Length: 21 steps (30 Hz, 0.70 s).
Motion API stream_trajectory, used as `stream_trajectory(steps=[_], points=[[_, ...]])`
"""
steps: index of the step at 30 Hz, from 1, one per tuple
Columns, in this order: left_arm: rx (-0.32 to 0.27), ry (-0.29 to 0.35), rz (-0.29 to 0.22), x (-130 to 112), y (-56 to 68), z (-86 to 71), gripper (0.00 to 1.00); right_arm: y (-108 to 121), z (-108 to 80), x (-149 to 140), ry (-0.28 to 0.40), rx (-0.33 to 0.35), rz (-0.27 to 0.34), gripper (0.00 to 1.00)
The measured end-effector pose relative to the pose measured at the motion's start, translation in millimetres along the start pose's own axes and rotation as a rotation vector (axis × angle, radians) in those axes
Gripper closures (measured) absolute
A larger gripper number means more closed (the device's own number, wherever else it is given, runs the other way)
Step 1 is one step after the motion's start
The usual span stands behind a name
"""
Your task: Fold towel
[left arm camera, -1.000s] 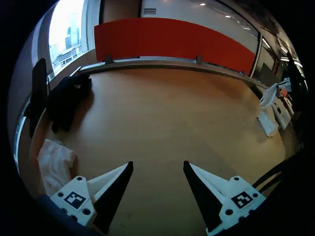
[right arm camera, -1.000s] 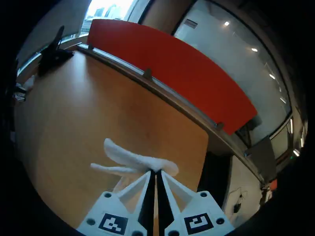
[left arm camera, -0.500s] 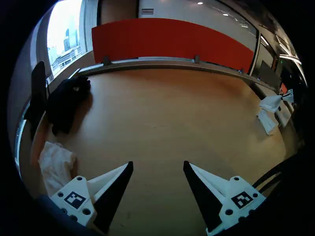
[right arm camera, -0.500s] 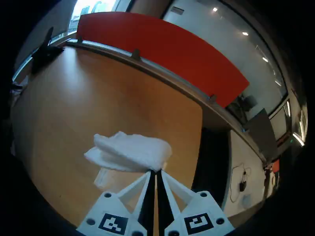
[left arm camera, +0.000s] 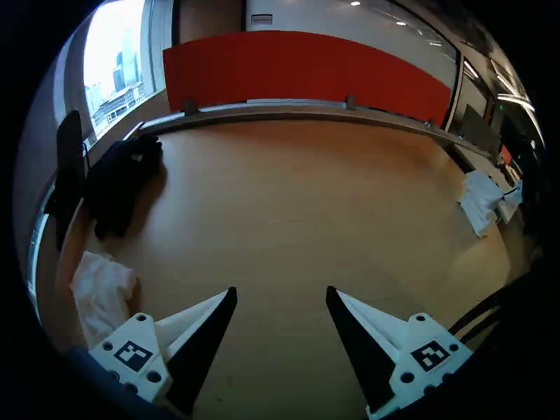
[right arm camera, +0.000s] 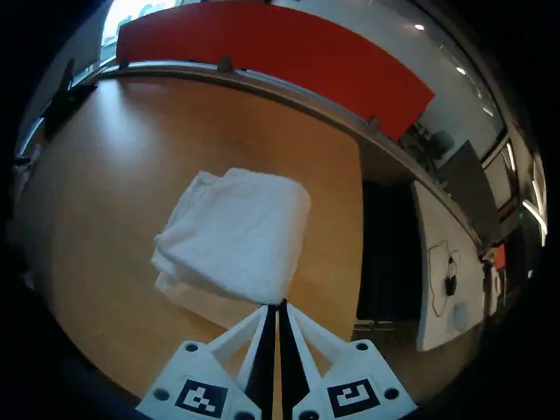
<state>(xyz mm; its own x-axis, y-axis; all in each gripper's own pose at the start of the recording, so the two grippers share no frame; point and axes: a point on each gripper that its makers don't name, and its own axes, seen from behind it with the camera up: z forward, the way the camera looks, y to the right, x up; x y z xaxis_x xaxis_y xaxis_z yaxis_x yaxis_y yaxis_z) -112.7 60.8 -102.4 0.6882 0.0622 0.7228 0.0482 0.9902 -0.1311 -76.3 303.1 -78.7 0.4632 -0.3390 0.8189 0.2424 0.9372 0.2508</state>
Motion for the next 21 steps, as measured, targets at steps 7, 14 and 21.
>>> stream_trajectory(steps=[7, 14, 21], points=[[0.008, -0.004, 0.003, -0.7, -2.3, -1.4, 0.05, -0.8, 7.5, -16.0, -0.029, 0.000, 0.035, 0.96], [0.013, -0.006, -0.001, -1.9, -3.7, -2.3, 0.06, -1.1, 11.7, -28.2, -0.061, 0.001, 0.052, 0.96], [0.016, -0.010, -0.001, -4.1, -4.5, -2.6, 0.06, -3.7, 16.3, -38.4, -0.086, 0.005, 0.062, 0.96]])
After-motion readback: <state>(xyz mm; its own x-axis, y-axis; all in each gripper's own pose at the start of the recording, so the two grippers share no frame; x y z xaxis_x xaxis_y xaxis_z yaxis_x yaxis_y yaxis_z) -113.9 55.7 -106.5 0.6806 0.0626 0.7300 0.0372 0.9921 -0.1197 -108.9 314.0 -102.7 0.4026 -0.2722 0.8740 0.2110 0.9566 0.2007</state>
